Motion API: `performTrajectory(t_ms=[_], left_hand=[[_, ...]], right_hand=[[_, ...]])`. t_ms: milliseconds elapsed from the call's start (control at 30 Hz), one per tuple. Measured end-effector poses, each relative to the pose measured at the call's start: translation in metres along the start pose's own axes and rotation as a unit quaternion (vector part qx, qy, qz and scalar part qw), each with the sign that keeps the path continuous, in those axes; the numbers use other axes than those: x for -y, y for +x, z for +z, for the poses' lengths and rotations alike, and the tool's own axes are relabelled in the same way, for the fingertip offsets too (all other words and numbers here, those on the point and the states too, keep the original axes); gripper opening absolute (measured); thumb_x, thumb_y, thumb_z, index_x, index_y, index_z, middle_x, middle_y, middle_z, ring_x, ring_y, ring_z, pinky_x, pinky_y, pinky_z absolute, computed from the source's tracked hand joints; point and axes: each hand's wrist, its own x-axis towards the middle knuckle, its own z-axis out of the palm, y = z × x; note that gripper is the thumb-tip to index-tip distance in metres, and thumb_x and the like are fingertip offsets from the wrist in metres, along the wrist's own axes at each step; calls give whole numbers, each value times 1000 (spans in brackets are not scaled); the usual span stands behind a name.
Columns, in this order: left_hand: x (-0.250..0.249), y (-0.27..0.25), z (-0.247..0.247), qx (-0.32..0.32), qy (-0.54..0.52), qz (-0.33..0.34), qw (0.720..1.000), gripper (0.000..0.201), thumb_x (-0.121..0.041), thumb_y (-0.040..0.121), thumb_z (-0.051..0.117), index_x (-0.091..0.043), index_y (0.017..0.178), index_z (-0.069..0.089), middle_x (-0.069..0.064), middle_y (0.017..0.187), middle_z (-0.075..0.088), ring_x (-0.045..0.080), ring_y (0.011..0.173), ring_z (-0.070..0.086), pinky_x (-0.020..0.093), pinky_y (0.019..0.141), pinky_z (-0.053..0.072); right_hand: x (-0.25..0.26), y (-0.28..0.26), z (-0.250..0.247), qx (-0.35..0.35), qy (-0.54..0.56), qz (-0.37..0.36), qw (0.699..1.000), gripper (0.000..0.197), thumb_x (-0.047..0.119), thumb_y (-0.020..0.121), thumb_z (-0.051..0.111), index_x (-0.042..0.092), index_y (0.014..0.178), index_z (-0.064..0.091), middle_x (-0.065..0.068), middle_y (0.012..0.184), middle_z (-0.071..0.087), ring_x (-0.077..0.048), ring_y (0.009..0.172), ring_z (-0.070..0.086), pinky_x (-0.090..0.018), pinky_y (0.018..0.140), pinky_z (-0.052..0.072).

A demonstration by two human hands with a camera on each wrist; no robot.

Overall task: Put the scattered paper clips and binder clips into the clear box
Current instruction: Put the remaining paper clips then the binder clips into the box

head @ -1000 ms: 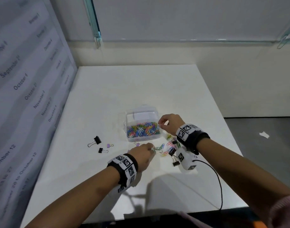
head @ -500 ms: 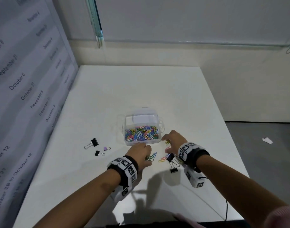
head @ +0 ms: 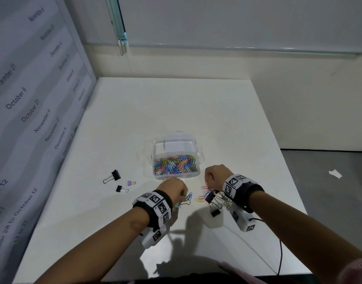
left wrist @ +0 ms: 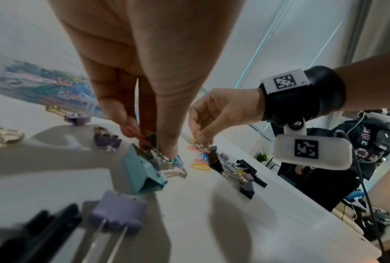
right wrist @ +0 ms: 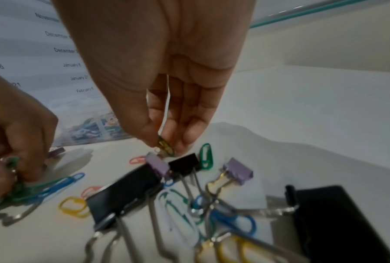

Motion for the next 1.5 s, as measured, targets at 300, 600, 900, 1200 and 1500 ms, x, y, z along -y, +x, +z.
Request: performTrajectory(t_ms=[300, 600, 900, 1200, 1500], left_hand=[[3, -11, -37, -133, -110, -5, 985, 13, -17, 96, 44, -9, 94, 54, 13, 96, 64, 21, 80, 52, 25, 69, 38], [18, 5, -70, -233, -152, -48, 959, 21, -17, 97, 44, -6, 108, 58, 16, 105, 66, 31, 95, 60, 33, 80, 45], [15, 11, -48, -213, -108, -28, 971, 29, -13, 92, 48, -13, 121, 51, 11, 122, 47, 24, 111, 51, 34, 98, 44], [-18, 22, 5, -26, 5, 51, 998, 49, -22, 81, 66, -13, 127, 49, 8, 128, 44, 24, 119, 46, 35, 102, 40], [-27, 38, 24, -32, 41, 86, 995, 68, -30, 77, 72, -8, 133, 42, 12, 130, 40, 25, 122, 39, 34, 106, 37]], right_hand=[[17, 2, -33, -99, 79, -34, 991, 20, 8, 78, 53, 13, 87, 71, -2, 84, 65, -10, 64, 51, -20, 66, 41], [38, 1, -38, -134, 138, -64, 979, 20, 8, 84, 51, 12, 96, 67, 0, 87, 64, -16, 69, 55, -24, 69, 45], [-14, -18, 7, 22, -4, 23, 999, 22, 23, 72, 70, 23, 92, 61, 5, 86, 52, -14, 79, 51, -19, 62, 37], [-21, -23, 18, -53, 70, 38, 995, 16, 14, 79, 59, 12, 87, 72, -5, 94, 73, -12, 74, 52, -19, 68, 39], [-62, -39, 8, -91, 116, 112, 983, 9, 14, 83, 58, 22, 80, 61, 1, 79, 61, -15, 75, 55, -15, 54, 36]])
